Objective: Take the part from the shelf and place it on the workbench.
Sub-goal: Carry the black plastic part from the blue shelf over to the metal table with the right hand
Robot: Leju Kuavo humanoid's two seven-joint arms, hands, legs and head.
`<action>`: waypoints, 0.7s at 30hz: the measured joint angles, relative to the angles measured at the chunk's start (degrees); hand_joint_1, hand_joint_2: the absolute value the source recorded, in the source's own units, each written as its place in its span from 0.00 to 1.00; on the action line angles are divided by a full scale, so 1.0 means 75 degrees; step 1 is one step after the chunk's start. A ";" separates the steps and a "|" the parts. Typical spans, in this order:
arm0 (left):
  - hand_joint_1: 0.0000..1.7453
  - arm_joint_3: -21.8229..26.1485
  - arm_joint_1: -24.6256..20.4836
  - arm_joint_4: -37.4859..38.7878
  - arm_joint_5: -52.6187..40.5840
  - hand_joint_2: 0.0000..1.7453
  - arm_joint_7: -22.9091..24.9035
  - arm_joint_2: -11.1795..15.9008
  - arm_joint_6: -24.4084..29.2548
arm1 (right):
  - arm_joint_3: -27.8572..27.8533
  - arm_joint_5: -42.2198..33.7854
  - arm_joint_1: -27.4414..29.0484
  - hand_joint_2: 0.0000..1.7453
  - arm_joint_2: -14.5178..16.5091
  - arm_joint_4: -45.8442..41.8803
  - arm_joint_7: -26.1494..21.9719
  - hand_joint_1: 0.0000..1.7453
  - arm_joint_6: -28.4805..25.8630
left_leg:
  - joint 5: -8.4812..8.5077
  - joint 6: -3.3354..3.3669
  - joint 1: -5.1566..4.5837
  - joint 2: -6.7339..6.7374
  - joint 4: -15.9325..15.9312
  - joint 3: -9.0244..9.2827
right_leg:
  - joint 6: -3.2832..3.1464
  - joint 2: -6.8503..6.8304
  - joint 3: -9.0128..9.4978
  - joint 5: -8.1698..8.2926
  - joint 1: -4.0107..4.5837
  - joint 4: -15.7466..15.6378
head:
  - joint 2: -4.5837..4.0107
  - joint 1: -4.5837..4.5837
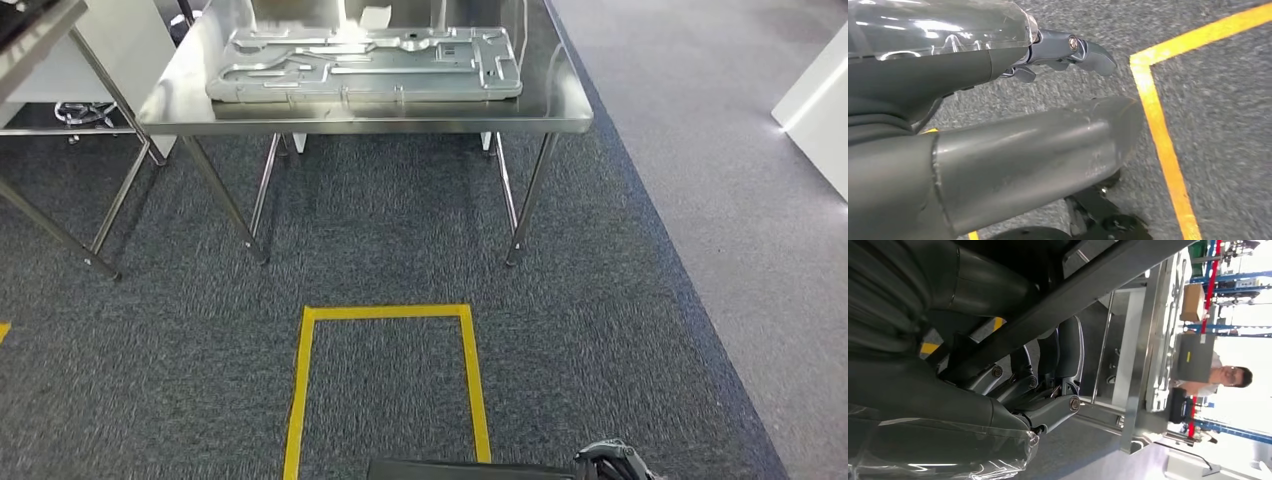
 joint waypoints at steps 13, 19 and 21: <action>0.00 0.0005 0.0040 0.0001 -0.0103 0.00 0.0043 0.0072 -0.0015 | 0.0009 0.0146 -0.0021 1.00 0.0002 0.0261 0.0100 1.00 0.0035 | 0.0296 -0.0023 -0.0070 0.0016 0.0843 -0.1084 | -0.0416 -0.0010 0.0838 -0.0492 0.0132 -0.0163 | -0.0001 -0.0070; 0.00 0.0009 0.0057 0.0000 -0.0103 0.00 0.0056 0.0106 -0.0016 | 0.0008 0.0148 -0.0035 1.00 0.0003 0.0315 0.0101 1.00 0.0034 | 0.0514 0.0196 -0.0123 -0.0024 0.0191 -0.0727 | -0.0149 0.0012 0.0958 -0.0573 0.0118 0.0153 | 0.0000 -0.0025; 0.00 0.0009 0.0032 0.0000 -0.0103 0.00 0.0056 0.0099 -0.0017 | 0.0004 0.0146 -0.0048 1.00 0.0003 0.0318 0.0101 1.00 0.0034 | 0.0495 0.0248 -0.0093 -0.0036 0.0084 -0.0577 | -0.0067 0.0040 0.0570 -0.0789 0.0085 0.0815 | -0.0001 0.0007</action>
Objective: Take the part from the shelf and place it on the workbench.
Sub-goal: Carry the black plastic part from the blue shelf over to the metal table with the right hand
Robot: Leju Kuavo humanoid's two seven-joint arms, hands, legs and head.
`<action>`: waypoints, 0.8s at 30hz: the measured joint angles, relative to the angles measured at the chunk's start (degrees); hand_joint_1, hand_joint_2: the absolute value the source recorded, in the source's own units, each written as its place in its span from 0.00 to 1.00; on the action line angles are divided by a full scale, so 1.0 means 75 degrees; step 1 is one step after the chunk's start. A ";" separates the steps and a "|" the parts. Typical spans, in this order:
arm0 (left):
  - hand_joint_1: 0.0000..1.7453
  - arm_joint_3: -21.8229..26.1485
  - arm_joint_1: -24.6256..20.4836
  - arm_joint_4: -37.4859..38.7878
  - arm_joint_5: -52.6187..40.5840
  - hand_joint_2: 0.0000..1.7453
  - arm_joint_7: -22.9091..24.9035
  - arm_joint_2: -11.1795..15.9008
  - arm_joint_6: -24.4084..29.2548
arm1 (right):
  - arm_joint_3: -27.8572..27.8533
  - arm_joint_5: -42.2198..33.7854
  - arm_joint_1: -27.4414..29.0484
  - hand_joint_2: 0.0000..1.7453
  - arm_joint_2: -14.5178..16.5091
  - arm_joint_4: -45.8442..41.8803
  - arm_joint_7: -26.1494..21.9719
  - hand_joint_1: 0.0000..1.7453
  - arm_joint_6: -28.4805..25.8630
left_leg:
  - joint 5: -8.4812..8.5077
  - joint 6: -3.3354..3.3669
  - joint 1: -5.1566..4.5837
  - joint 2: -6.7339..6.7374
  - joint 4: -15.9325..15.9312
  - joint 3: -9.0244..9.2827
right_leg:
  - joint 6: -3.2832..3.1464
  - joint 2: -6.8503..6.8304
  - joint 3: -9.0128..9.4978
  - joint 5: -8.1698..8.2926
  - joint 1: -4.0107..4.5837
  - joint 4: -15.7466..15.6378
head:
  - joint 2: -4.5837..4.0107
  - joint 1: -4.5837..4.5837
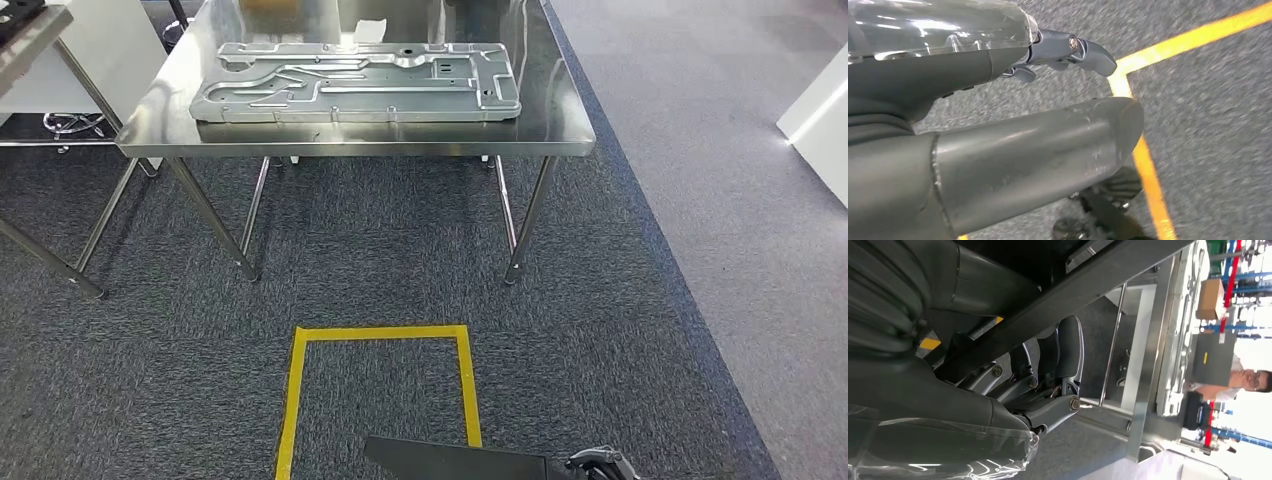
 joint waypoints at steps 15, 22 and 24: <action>0.00 -0.0221 -0.0147 0.0003 -0.0772 0.00 0.0007 0.0100 -0.0121 | -0.0534 0.4469 -0.1846 1.00 -0.0941 -0.0023 0.2244 1.00 -0.4142 | -0.0591 -0.0343 0.0036 -0.0020 0.0834 0.0231 | -0.0295 0.0075 -0.0385 0.0945 -0.0071 -0.1044 | 0.0000 -0.0066; 0.00 -0.0510 -0.0262 0.0004 -0.1123 0.00 0.0018 0.0209 -0.0207 | -0.0591 0.8690 -0.4468 1.00 -0.2485 0.1057 0.3744 1.00 -0.4978 | -0.0147 -0.0383 0.0044 0.0014 0.0935 -0.0735 | -0.0230 0.0117 0.0012 0.0602 -0.0076 -0.1045 | 0.0001 -0.0149; 0.00 -0.0570 -0.0291 0.0005 -0.1145 0.00 0.0044 0.0213 -0.0219 | -0.0554 0.9206 -0.4923 1.00 -0.2764 0.1331 0.3851 1.00 -0.4957 | 0.0255 -0.0290 0.0001 0.0052 0.0316 -0.0620 | -0.0139 0.0086 0.0102 0.0493 -0.0061 -0.1041 | 0.0001 -0.0156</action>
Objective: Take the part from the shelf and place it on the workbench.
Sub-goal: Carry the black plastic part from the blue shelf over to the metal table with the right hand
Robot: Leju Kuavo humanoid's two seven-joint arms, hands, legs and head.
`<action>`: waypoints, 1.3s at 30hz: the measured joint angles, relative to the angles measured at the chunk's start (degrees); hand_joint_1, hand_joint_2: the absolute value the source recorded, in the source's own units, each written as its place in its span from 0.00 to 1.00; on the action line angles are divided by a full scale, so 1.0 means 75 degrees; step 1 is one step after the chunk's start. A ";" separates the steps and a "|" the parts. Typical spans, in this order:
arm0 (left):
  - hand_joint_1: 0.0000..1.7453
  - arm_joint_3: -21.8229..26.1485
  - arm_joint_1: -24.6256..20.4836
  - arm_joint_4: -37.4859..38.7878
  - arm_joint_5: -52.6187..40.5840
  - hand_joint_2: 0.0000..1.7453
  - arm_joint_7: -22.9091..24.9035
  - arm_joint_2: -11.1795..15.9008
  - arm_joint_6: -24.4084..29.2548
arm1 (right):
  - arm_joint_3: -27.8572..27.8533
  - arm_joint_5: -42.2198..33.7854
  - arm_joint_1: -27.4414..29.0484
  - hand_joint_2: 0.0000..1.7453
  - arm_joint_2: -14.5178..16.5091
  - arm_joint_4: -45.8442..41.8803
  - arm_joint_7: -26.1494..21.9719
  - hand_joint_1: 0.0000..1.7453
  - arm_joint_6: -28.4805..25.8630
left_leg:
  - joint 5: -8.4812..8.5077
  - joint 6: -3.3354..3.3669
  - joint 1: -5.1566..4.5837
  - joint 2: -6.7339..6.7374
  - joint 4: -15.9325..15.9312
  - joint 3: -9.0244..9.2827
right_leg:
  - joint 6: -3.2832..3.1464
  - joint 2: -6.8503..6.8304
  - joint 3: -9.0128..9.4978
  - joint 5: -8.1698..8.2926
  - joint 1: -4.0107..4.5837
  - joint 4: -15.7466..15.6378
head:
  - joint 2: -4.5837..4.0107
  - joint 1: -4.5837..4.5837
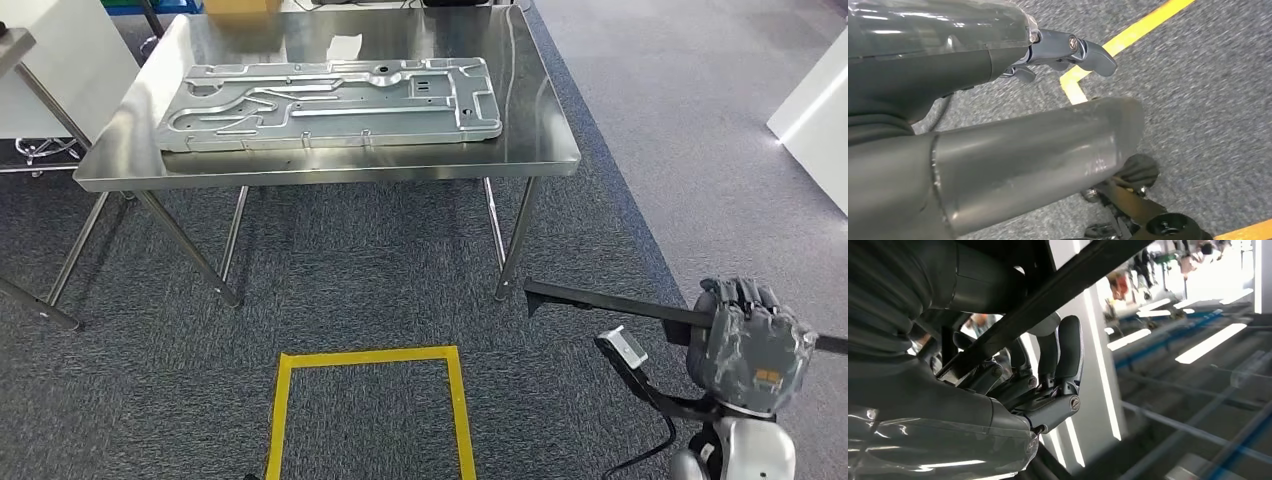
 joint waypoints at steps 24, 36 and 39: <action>0.00 -0.0353 -0.0293 0.0012 -0.0284 0.00 0.0183 0.0039 -0.0261 | 0.8207 0.0145 -0.5594 1.00 -0.4103 0.2830 0.2970 1.00 0.1341 | -0.1075 -0.0003 -0.0027 -0.0112 0.1655 -0.0181 | -0.0159 -0.0069 -0.0706 0.0664 0.0001 -0.0091 | 0.0000 -0.0060; 0.00 -0.0485 -0.0346 0.0015 -0.0371 0.00 0.0260 0.0058 -0.0306 | 0.7662 0.0142 -0.5877 1.00 -0.2829 0.3664 0.1595 1.00 0.1414 | 0.0384 0.0295 -0.0024 -0.0098 -0.0267 -0.0155 | 0.0192 -0.0023 0.0005 -0.0209 0.0033 0.0298 | -0.0001 -0.0062; 0.00 -0.0543 -0.0392 0.0016 -0.0371 0.00 0.0271 0.0058 -0.0307 | 0.7469 0.0142 -0.5927 1.00 -0.2548 0.3853 0.1393 1.00 0.1440 | 0.0230 0.0358 -0.0022 -0.0101 -0.0293 0.0034 | 0.0269 -0.0031 -0.0858 -0.0656 0.0011 0.1594 | 0.0000 -0.0050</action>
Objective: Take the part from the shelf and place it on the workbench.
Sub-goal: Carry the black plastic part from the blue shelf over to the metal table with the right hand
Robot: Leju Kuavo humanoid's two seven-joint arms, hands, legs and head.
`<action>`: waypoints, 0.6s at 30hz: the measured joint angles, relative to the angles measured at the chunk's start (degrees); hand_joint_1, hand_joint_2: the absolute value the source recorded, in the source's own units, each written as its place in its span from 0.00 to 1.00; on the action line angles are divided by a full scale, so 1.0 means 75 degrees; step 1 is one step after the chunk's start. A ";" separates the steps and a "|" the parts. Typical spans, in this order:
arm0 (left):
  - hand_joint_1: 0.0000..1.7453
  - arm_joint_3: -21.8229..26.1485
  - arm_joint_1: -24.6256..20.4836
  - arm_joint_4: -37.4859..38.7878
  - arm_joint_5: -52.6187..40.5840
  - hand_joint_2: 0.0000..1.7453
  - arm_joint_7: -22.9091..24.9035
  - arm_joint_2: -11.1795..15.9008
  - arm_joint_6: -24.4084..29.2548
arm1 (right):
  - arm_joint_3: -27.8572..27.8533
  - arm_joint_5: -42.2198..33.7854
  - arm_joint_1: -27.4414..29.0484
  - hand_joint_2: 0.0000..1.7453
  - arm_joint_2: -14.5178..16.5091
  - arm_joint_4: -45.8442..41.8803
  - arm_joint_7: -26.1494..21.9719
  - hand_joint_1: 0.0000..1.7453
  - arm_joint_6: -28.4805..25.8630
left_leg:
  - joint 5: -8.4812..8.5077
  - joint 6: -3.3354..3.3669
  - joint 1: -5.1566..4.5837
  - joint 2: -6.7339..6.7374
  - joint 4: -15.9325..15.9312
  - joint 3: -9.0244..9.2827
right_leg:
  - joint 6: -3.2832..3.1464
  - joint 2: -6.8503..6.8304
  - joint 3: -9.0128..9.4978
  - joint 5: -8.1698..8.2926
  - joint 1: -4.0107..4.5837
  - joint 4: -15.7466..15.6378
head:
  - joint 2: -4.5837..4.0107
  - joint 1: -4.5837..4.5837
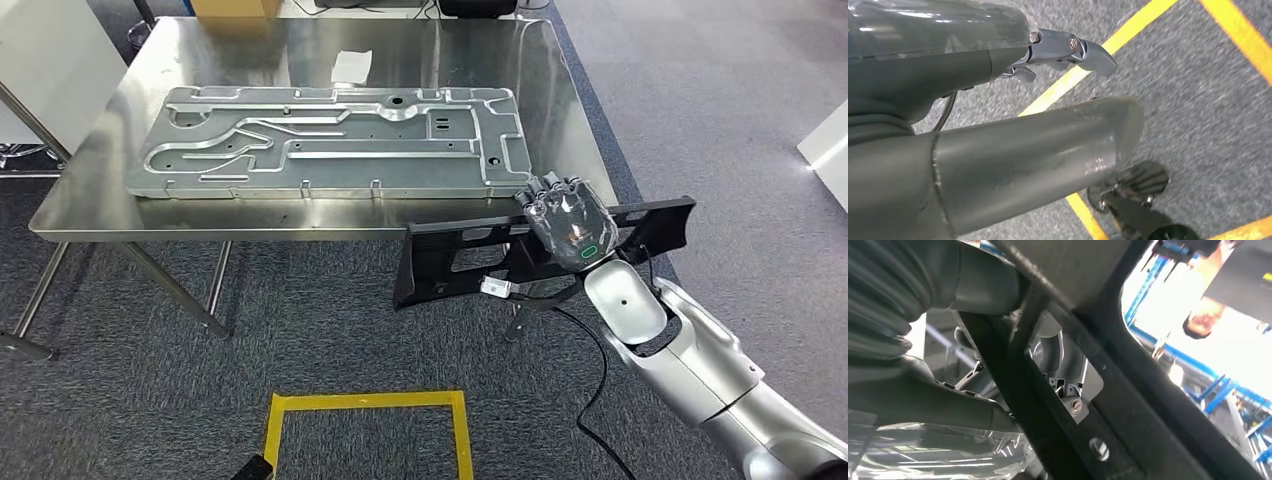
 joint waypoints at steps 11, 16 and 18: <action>0.00 -0.0061 0.0006 0.0040 -0.0004 0.00 0.0040 -0.0106 -0.0054 | -0.0230 0.0003 -0.0174 1.00 0.0557 0.0334 -0.0527 1.00 0.0285 | -0.0647 -0.0283 -0.0035 -0.0088 -0.0010 0.0796 | -0.0474 -0.0008 -0.0172 0.1602 0.0142 -0.1719 | 0.0000 0.0006; 0.00 -0.0066 -0.0008 0.0040 -0.0005 0.00 0.0036 -0.0126 -0.0087 | -0.0293 0.0003 -0.0439 1.00 0.0835 0.0348 -0.0778 1.00 0.0537 | -0.1249 -0.0463 0.0036 -0.0038 0.1753 -0.0263 | -0.0554 0.0011 0.0291 0.1353 0.0068 -0.1861 | 0.0000 -0.0033; 0.00 -0.0072 0.0009 0.0040 -0.0006 0.00 0.0038 -0.0125 -0.0098 | -0.0301 0.0003 -0.0475 1.00 0.0927 0.0352 -0.0908 1.00 0.0652 | -0.1166 -0.0519 0.0068 -0.0012 0.1754 -0.0529 | -0.0514 0.0023 0.0492 0.1186 0.0052 -0.1854 | 0.0000 -0.0034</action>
